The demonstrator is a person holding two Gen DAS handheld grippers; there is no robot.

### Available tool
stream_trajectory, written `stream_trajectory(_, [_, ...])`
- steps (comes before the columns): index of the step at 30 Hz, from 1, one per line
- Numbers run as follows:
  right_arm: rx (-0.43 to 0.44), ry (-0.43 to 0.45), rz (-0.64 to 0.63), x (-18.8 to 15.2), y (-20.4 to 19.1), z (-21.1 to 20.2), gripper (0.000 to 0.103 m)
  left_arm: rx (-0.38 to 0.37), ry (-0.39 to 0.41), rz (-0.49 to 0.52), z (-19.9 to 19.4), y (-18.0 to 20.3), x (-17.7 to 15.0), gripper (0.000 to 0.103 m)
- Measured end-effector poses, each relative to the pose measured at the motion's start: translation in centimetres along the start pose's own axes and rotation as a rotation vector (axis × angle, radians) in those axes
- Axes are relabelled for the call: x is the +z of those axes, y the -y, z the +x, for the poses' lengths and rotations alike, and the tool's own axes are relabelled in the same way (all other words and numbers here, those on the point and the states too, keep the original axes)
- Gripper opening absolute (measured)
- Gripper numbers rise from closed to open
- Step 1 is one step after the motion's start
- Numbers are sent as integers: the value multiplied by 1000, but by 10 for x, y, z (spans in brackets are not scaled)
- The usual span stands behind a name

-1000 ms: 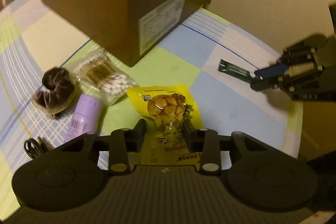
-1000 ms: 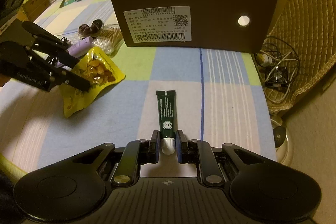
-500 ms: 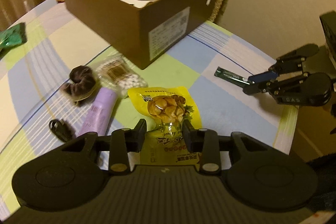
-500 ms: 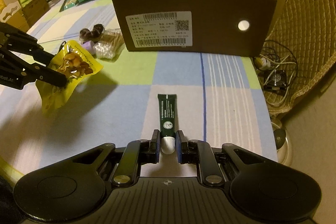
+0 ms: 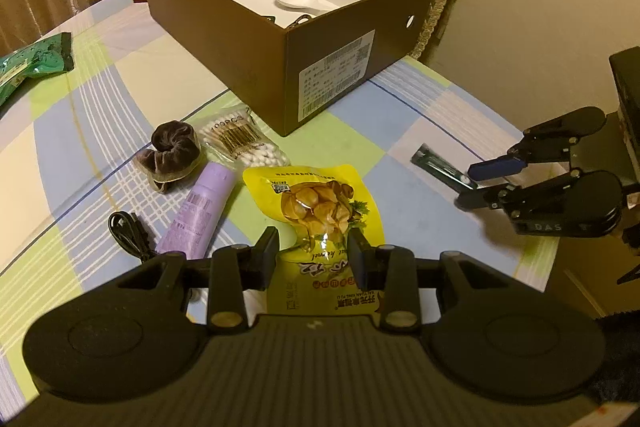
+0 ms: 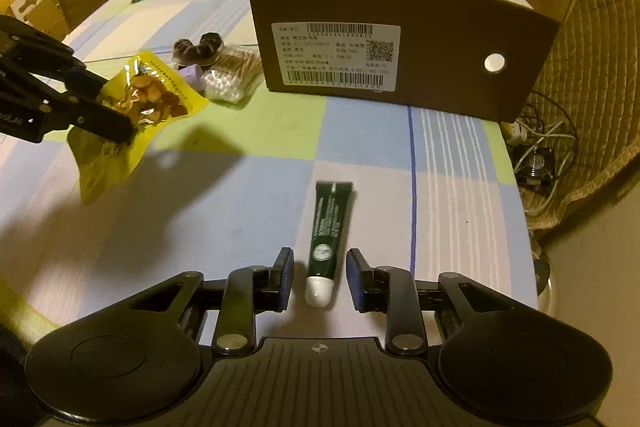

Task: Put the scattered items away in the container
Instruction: 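Lift and carry the tube and snack pouch toward the shoebox with both grippers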

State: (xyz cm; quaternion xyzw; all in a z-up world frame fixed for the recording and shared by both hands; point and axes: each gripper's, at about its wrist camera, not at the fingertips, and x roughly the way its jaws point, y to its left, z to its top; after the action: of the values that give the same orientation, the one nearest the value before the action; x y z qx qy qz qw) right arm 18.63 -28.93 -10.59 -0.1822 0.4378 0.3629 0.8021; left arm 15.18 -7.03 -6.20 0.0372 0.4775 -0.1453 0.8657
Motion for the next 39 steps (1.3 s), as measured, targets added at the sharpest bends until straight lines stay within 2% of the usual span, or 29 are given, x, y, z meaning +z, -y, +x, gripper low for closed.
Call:
stream_trajectory(4, [-11,14,6,1,2,6,26,12,-2,-8,1,-1,1,32])
stream_trajectory(5, [-9,16,11,2,2,6,23,14,-3,-10,2,-1,2,32])
stream_trajectory(6, [-14,17,4,3,1,7,13,15,-2,-12,2,-1,2,32])
stream_trajectory(14, [4,-12,4,3,0,4,13,13,-1,-11,3,1,5,32])
stream_trajectory(24, [37,6,44,9,8,-13,13,12,14,-6,2,5,10,32])
stream_trajectory(39, [93,108,90,39,26,-61,13,-3,104,-7,-18,14,36,32])
